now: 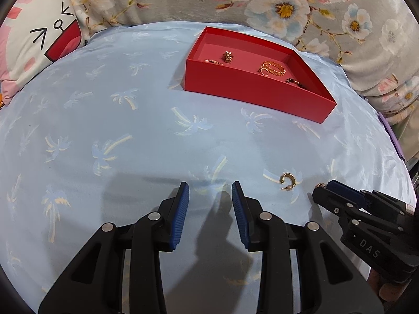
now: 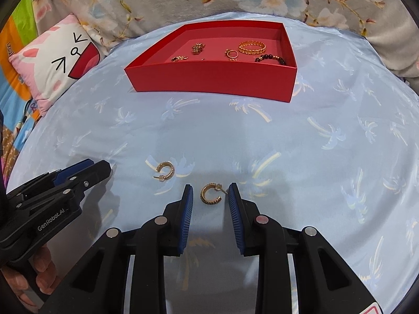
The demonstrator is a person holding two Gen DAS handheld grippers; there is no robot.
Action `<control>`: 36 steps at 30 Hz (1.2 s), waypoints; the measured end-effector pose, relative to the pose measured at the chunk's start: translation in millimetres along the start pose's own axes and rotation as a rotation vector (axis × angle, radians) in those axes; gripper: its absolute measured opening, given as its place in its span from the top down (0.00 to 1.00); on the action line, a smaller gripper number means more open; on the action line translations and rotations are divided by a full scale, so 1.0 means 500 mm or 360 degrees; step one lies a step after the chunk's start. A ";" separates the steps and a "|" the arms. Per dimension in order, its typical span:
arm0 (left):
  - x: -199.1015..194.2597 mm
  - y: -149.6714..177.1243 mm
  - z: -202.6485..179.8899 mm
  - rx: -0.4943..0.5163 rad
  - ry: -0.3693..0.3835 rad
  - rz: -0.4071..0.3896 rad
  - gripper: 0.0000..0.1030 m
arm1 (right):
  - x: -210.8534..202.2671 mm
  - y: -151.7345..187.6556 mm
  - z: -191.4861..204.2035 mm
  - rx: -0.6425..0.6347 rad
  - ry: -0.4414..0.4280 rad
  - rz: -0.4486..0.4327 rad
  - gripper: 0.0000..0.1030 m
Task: Organize jewelry
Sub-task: 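Lower the left tool onto the other gold hoop earring and close it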
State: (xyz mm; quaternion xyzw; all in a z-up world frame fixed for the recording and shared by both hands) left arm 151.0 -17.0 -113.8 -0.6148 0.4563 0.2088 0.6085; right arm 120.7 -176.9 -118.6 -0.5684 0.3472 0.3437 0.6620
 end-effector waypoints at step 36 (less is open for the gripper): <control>0.045 -0.011 -0.164 0.0249 0.0094 0.0023 0.73 | -0.052 0.007 -0.099 0.0200 -0.0020 -0.0058 0.81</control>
Point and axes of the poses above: each gripper's, at about its wrist camera, not at the fingertips, and x roughly the way its jaws point, z to its left, y to its underside, the point moved 6 cm from there along x, roughly the way its jaws point, and after that the axes turned 5 degrees about z, right-handed, at the moved point
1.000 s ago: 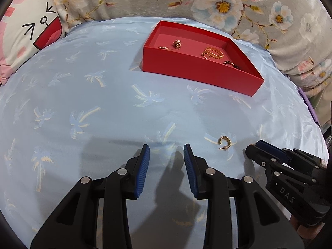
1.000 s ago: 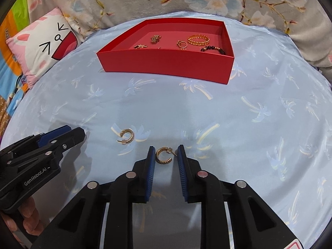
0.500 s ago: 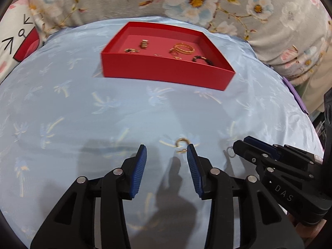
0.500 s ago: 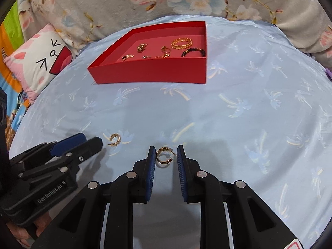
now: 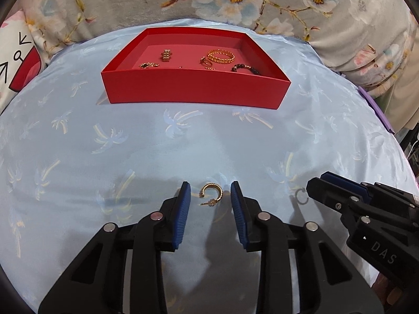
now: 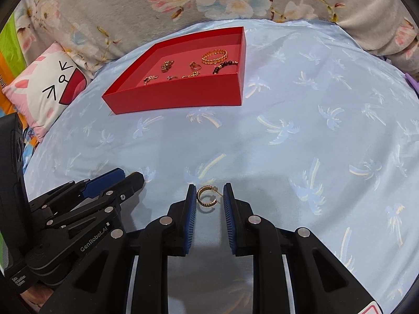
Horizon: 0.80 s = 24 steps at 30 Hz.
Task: Organize jewelry
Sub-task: 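Lower the left tool onto the other gold hoop earring and close it, then carry both hoop earrings over the red box with both tools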
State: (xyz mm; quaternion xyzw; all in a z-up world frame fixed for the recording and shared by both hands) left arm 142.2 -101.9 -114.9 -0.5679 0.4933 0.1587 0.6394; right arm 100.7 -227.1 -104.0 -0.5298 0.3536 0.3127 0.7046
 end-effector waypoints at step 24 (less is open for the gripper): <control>-0.069 -0.022 0.037 -0.0095 0.0059 -0.0075 0.85 | -0.051 -0.022 0.026 -0.0032 -0.0040 -0.0090 0.81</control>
Point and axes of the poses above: each gripper's, at about its wrist camera, not at the fingertips, and x roughly the way its jaws point, z to its left, y to its underside, the point moved 6 cm from there along x, roughly the way its jaws point, and after that the axes turned 5 degrees about z, right-handed, at the moved point
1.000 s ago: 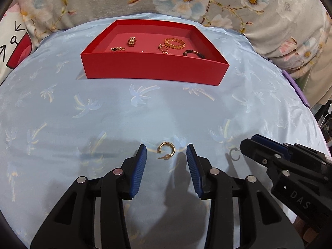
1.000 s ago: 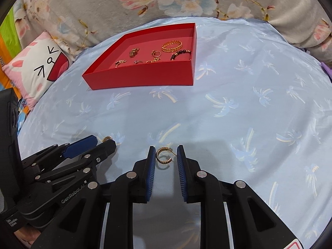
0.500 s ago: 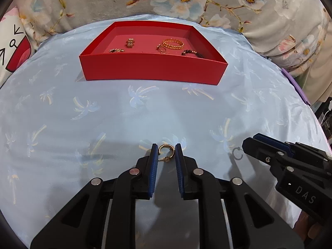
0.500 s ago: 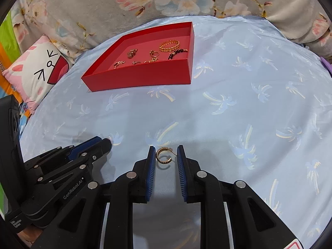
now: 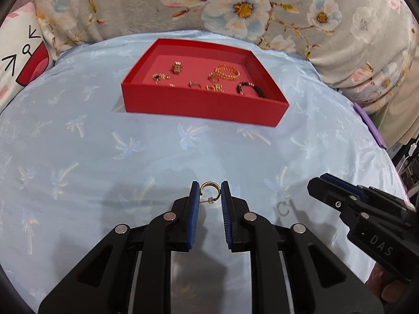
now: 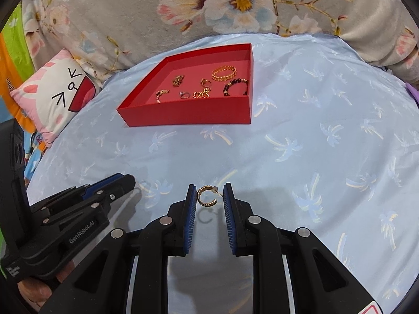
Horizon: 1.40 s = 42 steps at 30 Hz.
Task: Organize jewelry
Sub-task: 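Carry both hoop earrings over the red box with both tools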
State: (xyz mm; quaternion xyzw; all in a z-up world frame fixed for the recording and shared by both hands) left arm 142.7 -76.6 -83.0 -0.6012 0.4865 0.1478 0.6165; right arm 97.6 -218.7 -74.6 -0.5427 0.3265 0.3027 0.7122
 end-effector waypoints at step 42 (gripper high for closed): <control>0.138 -0.413 0.100 -0.0028 -0.0135 -0.0239 0.84 | 0.226 -0.468 0.058 -0.0043 -0.0107 -0.0119 0.81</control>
Point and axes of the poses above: each gripper's, at about its wrist camera, not at the fingertips, and x roughly the way its jaws point, z to its left, y to its underside, the point moved 6 cm from there along x, roughly the way its jaws point, and after that the axes turned 5 degrees about z, right-handed, at the moved point
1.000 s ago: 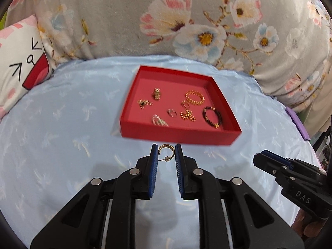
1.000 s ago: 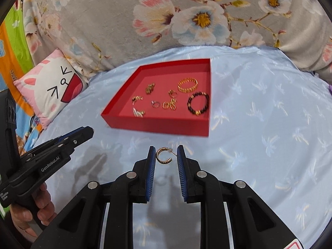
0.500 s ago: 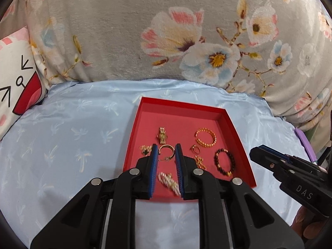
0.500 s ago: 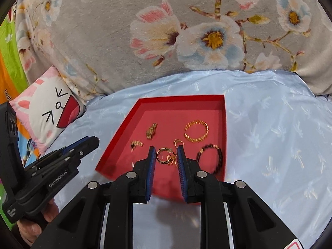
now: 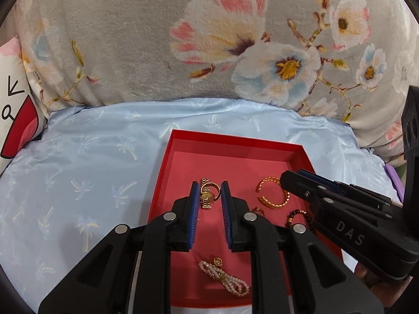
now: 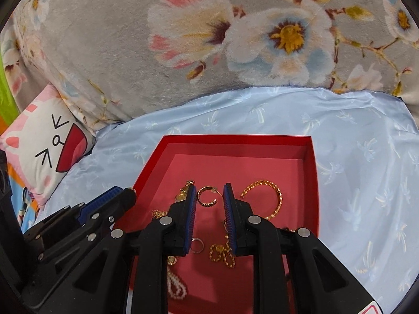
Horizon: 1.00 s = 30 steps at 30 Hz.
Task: Organize jewelry
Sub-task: 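Carry both hoop earrings over the red box with both tools, then open both tools to drop the hoop earrings into the box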
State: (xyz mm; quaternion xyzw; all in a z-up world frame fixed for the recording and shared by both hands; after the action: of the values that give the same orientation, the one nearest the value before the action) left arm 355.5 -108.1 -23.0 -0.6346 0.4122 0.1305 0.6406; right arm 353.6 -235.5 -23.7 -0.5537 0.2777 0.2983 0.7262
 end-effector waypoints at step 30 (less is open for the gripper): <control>0.083 0.015 0.039 -0.0067 -0.0108 0.0100 0.76 | 0.060 0.030 0.005 -0.0065 0.0101 0.0053 0.70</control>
State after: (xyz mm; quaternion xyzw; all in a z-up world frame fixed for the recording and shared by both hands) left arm 383.4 -103.6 -59.7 -0.6300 0.4072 0.1806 0.6361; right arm 362.8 -226.3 -54.9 -0.5727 0.3036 0.2984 0.7005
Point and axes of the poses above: each gripper's, at about its wrist camera, not at the fingertips, and x roughly the way its jaws point, z to its left, y to its underside, the point moved 6 cm from there along x, roughly the way its jaws point, and after that the axes turned 5 degrees about z, right-handed, at the moved point
